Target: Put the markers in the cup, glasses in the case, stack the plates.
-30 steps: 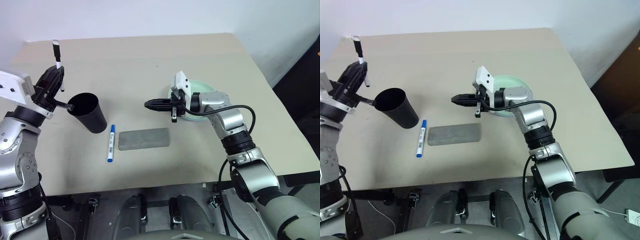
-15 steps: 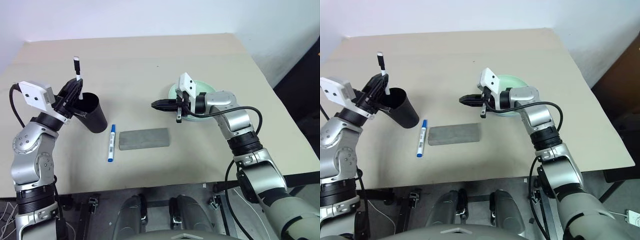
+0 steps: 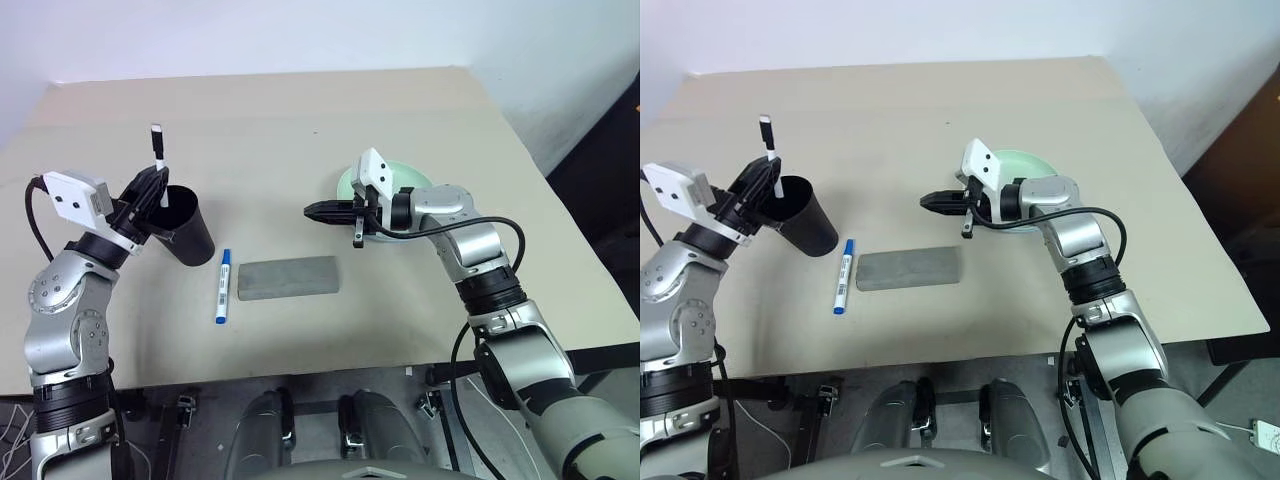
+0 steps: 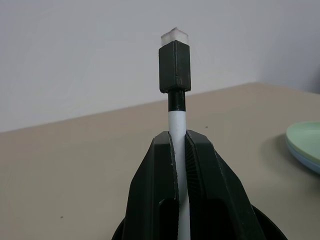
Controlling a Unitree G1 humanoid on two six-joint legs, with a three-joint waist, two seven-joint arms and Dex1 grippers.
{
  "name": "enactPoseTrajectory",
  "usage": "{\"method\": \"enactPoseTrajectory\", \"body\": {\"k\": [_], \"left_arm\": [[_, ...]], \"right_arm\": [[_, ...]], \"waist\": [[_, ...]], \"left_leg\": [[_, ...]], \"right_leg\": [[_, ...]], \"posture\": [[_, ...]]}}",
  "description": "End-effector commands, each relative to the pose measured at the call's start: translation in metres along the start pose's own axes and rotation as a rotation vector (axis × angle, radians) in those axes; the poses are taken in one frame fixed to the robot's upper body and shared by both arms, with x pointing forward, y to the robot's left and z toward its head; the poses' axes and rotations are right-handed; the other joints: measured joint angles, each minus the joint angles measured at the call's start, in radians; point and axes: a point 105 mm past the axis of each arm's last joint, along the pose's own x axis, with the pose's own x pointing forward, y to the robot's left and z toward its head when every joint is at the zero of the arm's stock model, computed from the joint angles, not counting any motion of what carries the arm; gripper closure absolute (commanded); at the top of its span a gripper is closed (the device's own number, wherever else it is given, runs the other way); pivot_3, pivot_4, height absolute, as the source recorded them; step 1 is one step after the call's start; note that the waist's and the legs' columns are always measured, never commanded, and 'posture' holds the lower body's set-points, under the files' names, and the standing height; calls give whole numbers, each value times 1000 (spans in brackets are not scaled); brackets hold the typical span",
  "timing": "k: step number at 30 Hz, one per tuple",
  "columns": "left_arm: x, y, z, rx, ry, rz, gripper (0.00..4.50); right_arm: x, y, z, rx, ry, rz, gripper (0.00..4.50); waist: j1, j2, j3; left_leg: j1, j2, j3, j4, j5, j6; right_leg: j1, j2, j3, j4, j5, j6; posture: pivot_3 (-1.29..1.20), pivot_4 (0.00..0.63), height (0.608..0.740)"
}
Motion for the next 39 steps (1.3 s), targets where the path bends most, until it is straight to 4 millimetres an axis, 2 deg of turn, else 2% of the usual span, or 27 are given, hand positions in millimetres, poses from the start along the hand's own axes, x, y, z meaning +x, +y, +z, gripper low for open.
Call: {"method": "enactPoseTrajectory", "body": {"k": [1,10,23,28,34,36,39], "left_arm": [[-1,1,5,16,-13,-4,4480],[-4,1,0,0,-1,5,4480],[-2,2,8,14,-22,8,28],[-7,-4,20,33,-14,-25,28],[-21,1,50,19,26,33,28],[-27,-1,56,33,65,52,28],[-39,-16,68,72,105,45,28]], "right_arm": [[-2,0,12,-50,-17,0,4500],[-2,0,13,-44,-18,-2,4500],[1,0,11,-48,-11,2,4500],[1,-1,11,-44,-11,2,4500],[0,-4,11,-33,-16,-5,4500],[-1,-6,13,-30,-24,-6,4500],[-2,-10,16,-27,-34,1,4500]], "waist": [[0,0,0],[0,0,0],[0,0,0],[-2,0,0],[-4,0,0],[-3,0,0],[-4,0,0]], "left_leg": [[0,0,0,0,0,0],[1,0,0,0,0,0],[1,0,0,0,0,0],[1,0,0,0,0,0],[1,0,0,0,0,0],[1,0,0,0,0,0],[1,0,0,0,0,0]], "right_leg": [[0,0,0,0,0,0],[1,0,0,0,0,0],[1,0,0,0,0,0],[1,0,0,0,0,0],[1,0,0,0,0,0],[1,0,0,0,0,0],[1,0,0,0,0,0]], "posture": [[0,150,715],[0,150,715],[0,150,715],[0,150,715],[0,150,715],[0,150,715],[0,150,715]]}}
